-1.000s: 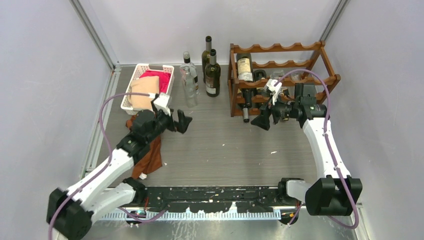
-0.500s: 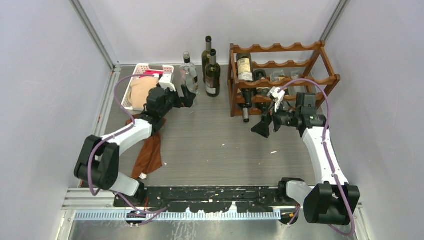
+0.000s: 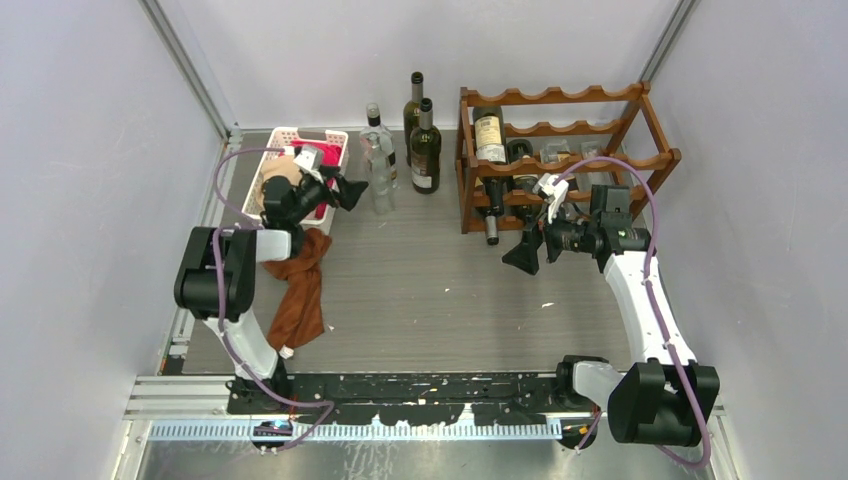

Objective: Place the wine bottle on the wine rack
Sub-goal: Pick up the wine bottle from the center of the board.

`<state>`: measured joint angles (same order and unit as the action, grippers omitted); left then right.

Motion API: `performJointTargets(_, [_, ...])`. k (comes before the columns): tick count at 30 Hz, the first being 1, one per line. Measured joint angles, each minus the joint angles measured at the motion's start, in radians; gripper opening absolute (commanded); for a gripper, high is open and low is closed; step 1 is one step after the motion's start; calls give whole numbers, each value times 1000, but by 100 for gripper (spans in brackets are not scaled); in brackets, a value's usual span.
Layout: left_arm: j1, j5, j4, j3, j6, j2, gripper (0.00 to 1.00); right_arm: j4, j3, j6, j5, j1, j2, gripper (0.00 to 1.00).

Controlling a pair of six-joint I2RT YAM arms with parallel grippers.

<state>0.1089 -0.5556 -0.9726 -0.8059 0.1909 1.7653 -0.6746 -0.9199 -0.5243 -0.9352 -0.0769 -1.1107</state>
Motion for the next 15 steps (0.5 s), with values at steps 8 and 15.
performJointTargets(8, [-52, -296, -254, -103, 169, 207, 85, 0, 0, -5, 10, 0, -9, 100])
performJointTargets(15, [-53, -406, -291, -172, 190, 222, 83, -1, 0, -11, 11, 0, -14, 100])
